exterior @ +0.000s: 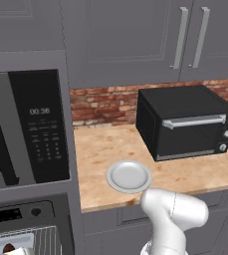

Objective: Place the sweet potato on the rack of the oven.

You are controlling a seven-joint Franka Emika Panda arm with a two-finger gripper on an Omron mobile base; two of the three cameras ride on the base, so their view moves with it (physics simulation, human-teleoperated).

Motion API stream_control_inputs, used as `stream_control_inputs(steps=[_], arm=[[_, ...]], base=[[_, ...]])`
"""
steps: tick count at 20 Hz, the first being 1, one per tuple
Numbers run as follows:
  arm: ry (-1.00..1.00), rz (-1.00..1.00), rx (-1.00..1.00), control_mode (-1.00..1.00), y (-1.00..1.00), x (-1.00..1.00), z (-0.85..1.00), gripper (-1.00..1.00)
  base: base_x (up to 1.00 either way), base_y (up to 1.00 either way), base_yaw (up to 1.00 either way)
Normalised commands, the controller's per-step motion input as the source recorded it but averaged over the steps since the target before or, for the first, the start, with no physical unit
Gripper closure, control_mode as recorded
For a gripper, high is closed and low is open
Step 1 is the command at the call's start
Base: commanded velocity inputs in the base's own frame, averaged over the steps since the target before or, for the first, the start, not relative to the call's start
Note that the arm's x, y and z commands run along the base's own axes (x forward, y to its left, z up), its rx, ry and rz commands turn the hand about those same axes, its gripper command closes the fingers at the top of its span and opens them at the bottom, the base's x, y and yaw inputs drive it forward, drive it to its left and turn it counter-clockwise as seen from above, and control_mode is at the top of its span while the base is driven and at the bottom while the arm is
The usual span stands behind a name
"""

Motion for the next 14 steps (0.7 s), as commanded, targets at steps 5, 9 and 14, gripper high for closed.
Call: stream_control_inputs(steps=[5, 9, 14], arm=[[0.0, -0.03, 0.0, -1.0, 0.36, 0.23, -0.36, 1.0], [0.02, -0.04, 0.0, -1.0, 0.38, 0.18, -0.36, 1.0], [0.05, -0.04, 0.0, -1.0, 0.3, 0.13, -0.35, 1.0]], base=[[0.0, 0.0, 0.0], [0.0, 0.0, 0.0], [0.0, 0.0, 0.0]])
